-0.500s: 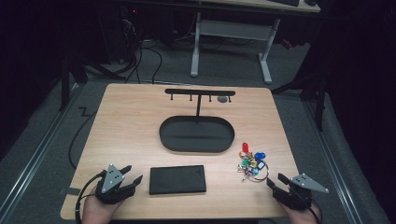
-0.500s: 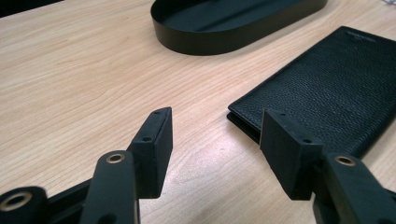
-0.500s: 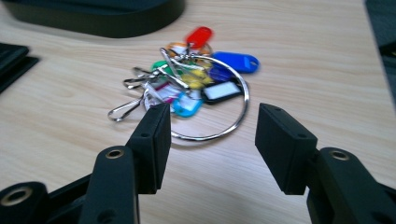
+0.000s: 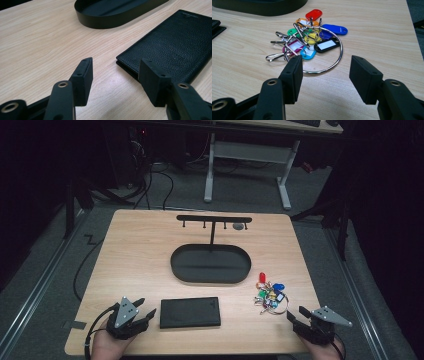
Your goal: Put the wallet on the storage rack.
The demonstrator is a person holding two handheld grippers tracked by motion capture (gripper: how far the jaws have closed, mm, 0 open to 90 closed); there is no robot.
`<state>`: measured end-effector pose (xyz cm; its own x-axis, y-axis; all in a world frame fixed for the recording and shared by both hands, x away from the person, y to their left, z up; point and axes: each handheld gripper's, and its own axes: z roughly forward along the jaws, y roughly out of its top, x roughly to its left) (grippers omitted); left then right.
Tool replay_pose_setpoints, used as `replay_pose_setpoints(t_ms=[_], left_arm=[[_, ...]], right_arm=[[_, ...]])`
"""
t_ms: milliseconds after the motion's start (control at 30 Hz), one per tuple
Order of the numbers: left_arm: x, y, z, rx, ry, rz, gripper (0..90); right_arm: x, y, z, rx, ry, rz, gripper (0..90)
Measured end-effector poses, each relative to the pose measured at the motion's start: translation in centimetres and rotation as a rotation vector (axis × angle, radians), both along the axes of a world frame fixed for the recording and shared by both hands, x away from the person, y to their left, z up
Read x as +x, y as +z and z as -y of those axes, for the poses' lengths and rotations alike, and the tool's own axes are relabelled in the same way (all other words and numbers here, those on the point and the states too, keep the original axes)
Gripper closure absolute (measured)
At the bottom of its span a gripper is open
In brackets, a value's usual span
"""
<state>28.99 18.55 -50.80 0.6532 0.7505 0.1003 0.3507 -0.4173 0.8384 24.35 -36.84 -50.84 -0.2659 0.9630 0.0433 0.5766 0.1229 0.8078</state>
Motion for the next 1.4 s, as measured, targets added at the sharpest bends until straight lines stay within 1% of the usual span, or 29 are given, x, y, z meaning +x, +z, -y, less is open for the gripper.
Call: replay_pose_setpoints(t_ms=[100,200,500,600,833,967,1133,1267,1400], left_arm=[[0.0,0.0,-0.2,0.003,0.004,0.0,45.9],[-0.1,0.0,-0.3,-0.001,0.01,0.002,45.9],[-0.1,0.0,-0.4,0.006,0.006,0.0,45.9],[-0.1,0.0,-0.1,0.008,-0.02,-0.001,46.0],[-0.7,0.0,1.0,0.05,-0.093,0.02,45.0],[-0.9,0.0,1.4,0.052,-0.139,0.023,44.1],[-1.3,-0.2,2.2,0.058,-0.218,0.021,42.0],[-1.6,-0.4,3.0,0.095,-0.261,0.026,40.3],[-1.7,-0.8,3.8,0.126,-0.279,0.026,39.4]], right_arm=[[0.1,0.0,-0.2,0.002,-0.003,-0.003,44.8],[0.2,0.0,-0.3,-0.001,0.006,-0.002,44.8],[0.4,-0.2,-0.5,-0.004,0.016,-0.018,44.9],[0.4,-0.2,-0.5,-0.004,0.016,-0.021,45.0],[0.5,-0.4,-0.5,-0.006,0.022,-0.031,45.3],[0.5,-0.4,-0.5,-0.008,0.028,-0.032,45.3],[0.5,-0.4,-0.4,-0.007,0.027,-0.034,45.5],[0.5,-0.5,-0.4,-0.004,0.028,-0.037,45.5],[0.6,-0.5,-0.5,-0.006,0.033,-0.039,45.5]])
